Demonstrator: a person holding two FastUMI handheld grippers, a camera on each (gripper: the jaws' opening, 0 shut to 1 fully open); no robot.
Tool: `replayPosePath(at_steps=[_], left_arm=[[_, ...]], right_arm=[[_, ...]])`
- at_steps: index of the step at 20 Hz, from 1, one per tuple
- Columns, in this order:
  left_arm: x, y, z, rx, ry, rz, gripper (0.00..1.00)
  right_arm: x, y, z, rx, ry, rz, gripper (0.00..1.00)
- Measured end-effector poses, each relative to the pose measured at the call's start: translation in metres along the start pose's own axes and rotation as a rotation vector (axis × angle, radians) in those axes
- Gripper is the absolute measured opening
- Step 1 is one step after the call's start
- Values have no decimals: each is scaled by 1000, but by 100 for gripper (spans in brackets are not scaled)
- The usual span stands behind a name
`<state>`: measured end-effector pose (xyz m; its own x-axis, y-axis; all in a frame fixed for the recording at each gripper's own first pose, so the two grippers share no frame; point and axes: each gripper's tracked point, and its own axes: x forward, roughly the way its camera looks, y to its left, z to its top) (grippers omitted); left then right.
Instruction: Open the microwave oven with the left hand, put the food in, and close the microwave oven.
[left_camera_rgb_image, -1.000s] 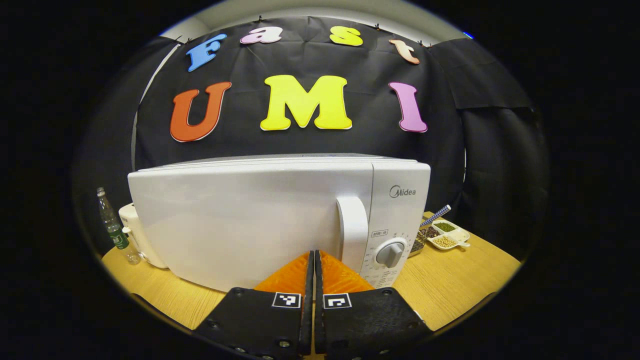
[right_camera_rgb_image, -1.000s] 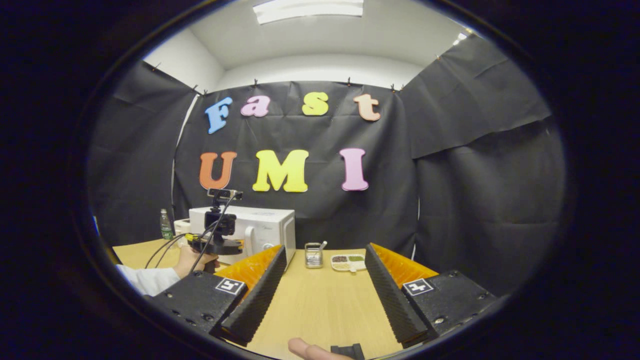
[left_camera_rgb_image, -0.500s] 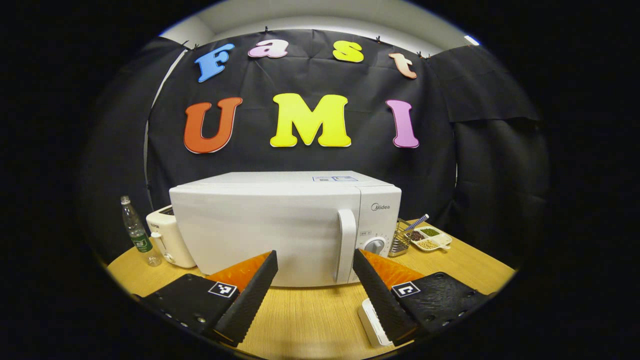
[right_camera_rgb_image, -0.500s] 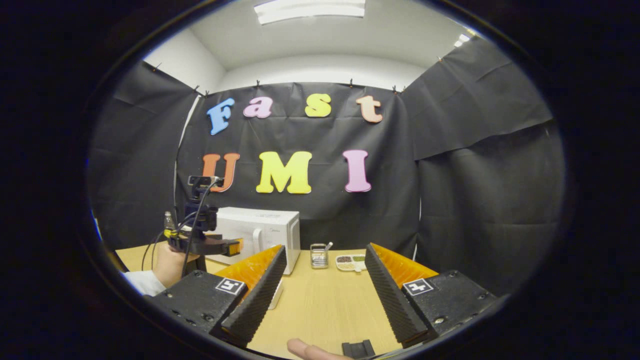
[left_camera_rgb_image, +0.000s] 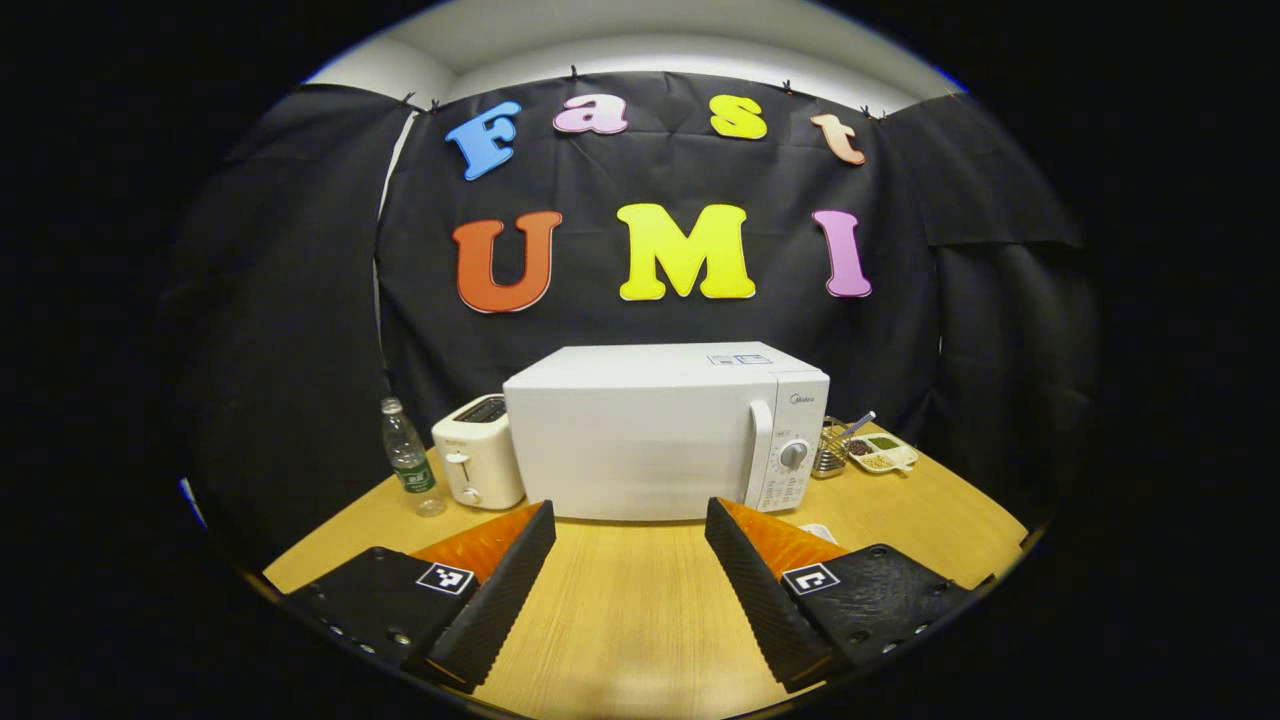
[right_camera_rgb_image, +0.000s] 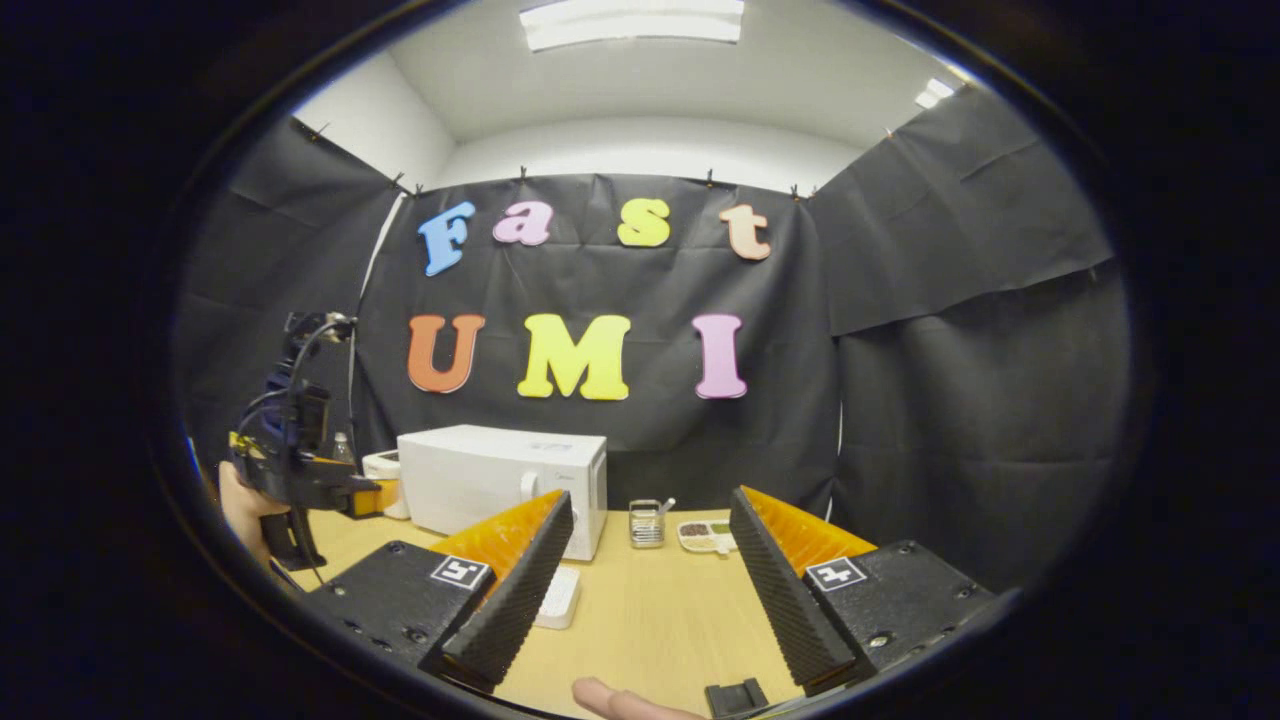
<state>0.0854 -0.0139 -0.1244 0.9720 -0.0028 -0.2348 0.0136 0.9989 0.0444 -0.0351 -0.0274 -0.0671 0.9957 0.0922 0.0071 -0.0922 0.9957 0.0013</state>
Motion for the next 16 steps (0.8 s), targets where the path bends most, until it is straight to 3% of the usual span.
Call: replayPosePath(at_steps=[2, 4, 8, 9, 13, 14, 15, 16], left_arm=[[-27, 4, 12, 24, -22, 7, 96], [-53, 6, 27, 29, -50, 2, 96], [-103, 20, 64, -18, -148, 33, 96], [-116, 19, 67, -30, -159, 26, 96], [-147, 17, 72, -45, -198, 16, 96], [-153, 16, 71, -43, -201, 14, 96], [-159, 13, 68, -32, -202, 11, 96], [-163, 10, 65, -18, -203, 13, 96]], right_arm=[[-2, 8, 9, 3, -9, 1, 95], [-6, 14, 21, -4, -21, -1, 100], [-16, 31, 41, -21, -52, 6, 100], [-16, 36, 43, -26, -55, 11, 95], [-22, 53, 53, -41, -63, 18, 95], [-25, 56, 54, -38, -64, 19, 100], [-27, 61, 54, -33, -62, 25, 95], [-30, 67, 54, -28, -59, 36, 100]])
